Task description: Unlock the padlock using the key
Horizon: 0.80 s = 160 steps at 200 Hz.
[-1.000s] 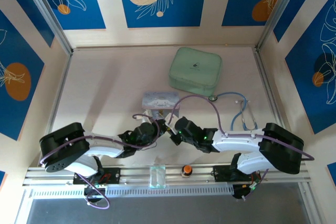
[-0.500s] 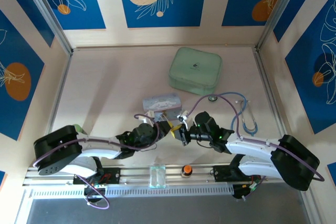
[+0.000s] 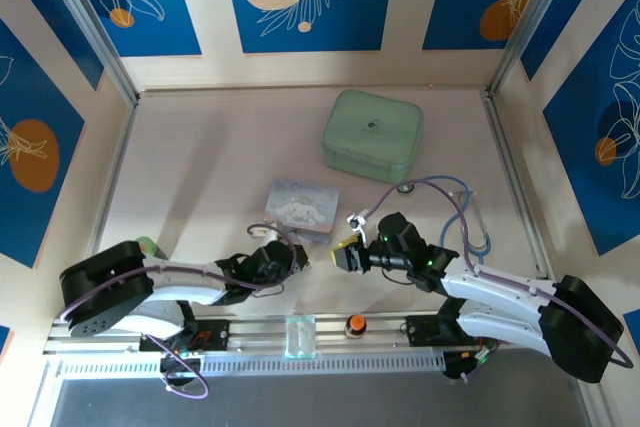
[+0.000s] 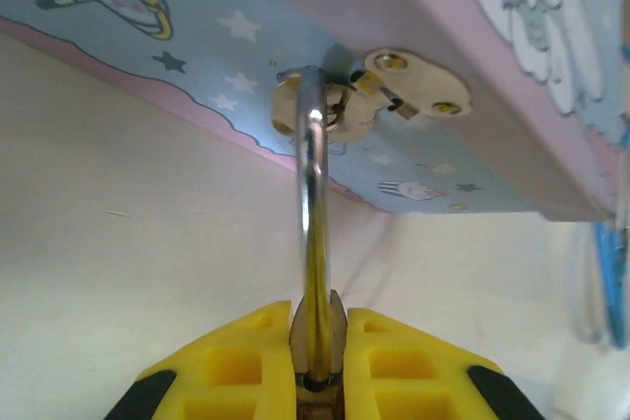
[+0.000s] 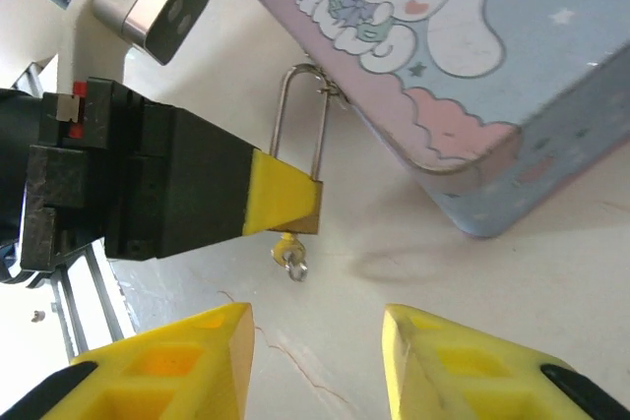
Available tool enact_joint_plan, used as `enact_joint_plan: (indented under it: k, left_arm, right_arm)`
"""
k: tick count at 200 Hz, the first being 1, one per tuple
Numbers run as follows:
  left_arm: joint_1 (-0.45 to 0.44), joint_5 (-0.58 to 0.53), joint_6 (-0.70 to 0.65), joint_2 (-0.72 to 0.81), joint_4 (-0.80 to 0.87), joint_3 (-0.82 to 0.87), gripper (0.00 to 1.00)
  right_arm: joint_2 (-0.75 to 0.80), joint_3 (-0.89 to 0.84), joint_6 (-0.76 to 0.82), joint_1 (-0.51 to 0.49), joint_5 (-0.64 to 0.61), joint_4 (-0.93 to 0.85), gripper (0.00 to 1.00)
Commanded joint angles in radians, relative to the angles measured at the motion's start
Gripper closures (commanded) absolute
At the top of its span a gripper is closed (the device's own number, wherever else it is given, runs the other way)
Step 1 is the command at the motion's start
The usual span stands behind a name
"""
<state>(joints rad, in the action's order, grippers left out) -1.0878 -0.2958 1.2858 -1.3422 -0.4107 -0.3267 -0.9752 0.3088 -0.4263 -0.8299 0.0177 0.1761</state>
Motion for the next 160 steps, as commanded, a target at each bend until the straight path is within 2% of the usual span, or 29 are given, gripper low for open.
enact_joint_plan:
  k: [1,43,66,86,114,141,160]
  left_arm:
    - [0.026,-0.004,-0.103,0.043,0.179,-0.054,1.00]
    - [0.090,0.072,-0.279,0.009,0.393,-0.128,0.95]
    - [0.098,0.049,-0.361,-0.048,0.536,-0.203,0.90]
    - [0.097,0.027,-0.401,-0.099,0.600,-0.247,0.90]
    - [0.093,0.022,-0.418,-0.142,0.606,-0.267,0.85]
    - [0.067,-0.054,-0.436,-0.182,0.718,-0.331,0.81]
    - [0.060,-0.069,-0.432,-0.201,0.738,-0.341,0.78]
  right_arm:
    - [0.022,0.049,-0.019,0.000,-0.092,-0.093,0.59]
    - [-0.053,0.130,-0.064,0.001,-0.251,-0.195,0.59]
    - [-0.119,0.160,-0.095,0.001,-0.299,-0.204,0.60]
    - [-0.161,0.174,-0.109,0.002,-0.283,-0.189,0.61]
    - [-0.189,0.191,-0.113,-0.004,-0.263,-0.180,0.61]
    - [-0.199,0.200,-0.111,-0.009,-0.265,-0.192,0.61]
    - [-0.203,0.199,-0.114,-0.008,-0.268,-0.193,0.61]
